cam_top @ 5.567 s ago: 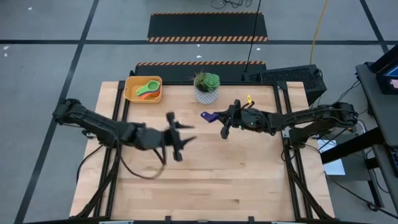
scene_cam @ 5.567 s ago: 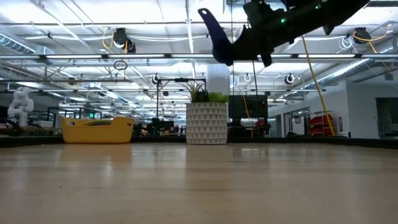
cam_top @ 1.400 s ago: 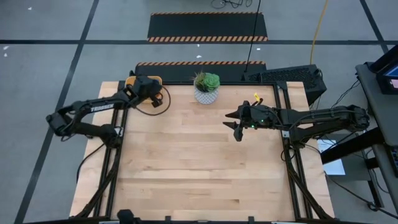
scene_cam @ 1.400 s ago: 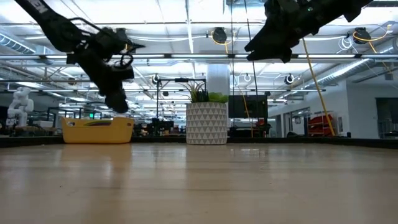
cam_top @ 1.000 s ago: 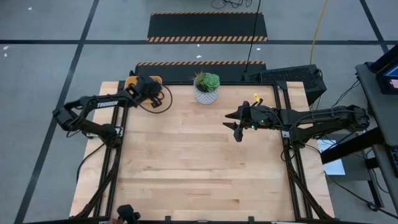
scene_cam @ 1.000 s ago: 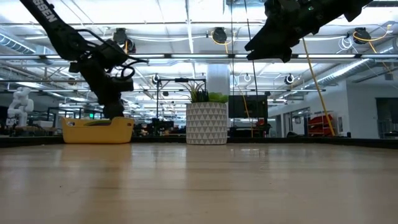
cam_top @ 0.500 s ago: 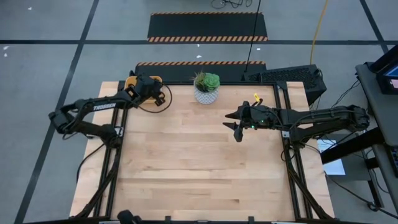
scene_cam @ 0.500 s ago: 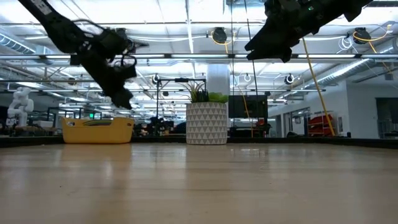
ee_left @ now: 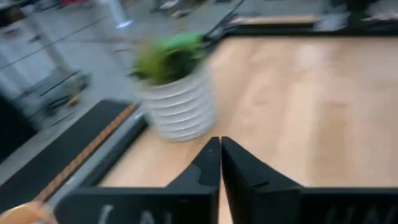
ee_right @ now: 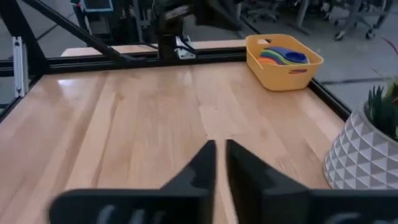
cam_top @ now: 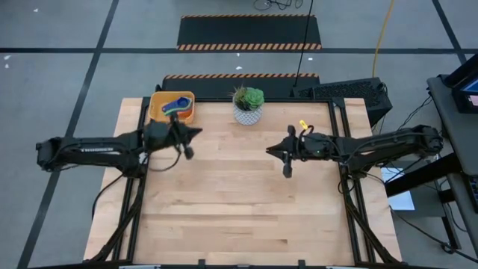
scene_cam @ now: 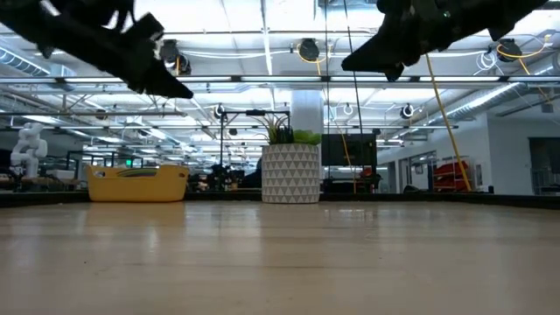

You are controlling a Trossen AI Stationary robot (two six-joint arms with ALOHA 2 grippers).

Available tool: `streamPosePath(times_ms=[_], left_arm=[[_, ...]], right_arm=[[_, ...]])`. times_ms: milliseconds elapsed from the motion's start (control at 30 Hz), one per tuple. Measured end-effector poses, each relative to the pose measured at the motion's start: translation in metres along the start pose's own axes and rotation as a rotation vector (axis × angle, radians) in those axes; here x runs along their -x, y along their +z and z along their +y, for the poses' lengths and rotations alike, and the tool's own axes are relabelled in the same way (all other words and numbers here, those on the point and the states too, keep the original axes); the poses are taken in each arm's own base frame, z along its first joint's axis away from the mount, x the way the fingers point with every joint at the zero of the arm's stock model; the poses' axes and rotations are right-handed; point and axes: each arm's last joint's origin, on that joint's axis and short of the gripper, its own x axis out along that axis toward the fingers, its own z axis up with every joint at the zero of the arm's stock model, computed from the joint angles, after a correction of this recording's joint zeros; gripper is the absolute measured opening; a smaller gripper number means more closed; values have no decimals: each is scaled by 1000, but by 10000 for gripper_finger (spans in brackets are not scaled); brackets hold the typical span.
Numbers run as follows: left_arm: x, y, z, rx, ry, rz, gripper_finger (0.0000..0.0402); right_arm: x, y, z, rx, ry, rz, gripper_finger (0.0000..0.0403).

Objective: Nest measuring cups in basket
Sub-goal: Return to Home Position

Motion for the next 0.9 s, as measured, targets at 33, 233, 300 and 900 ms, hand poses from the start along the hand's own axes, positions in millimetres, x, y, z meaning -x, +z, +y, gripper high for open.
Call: streamPosePath(times_ms=[33,233,300,900], left_arm=[[4,-3,-6,1,-33,-24,9],[15,-27,-30,37,-162,-123,10],[17,-35,-36,33,-194,-131,5],[23,-74,-51,-55,-250,-184,4]], right_arm=[[0,-3,0,7,1,-9,20],[0,-30,2,43,15,-53,16],[2,-43,3,57,20,-69,13],[40,-109,6,100,81,-157,0]])
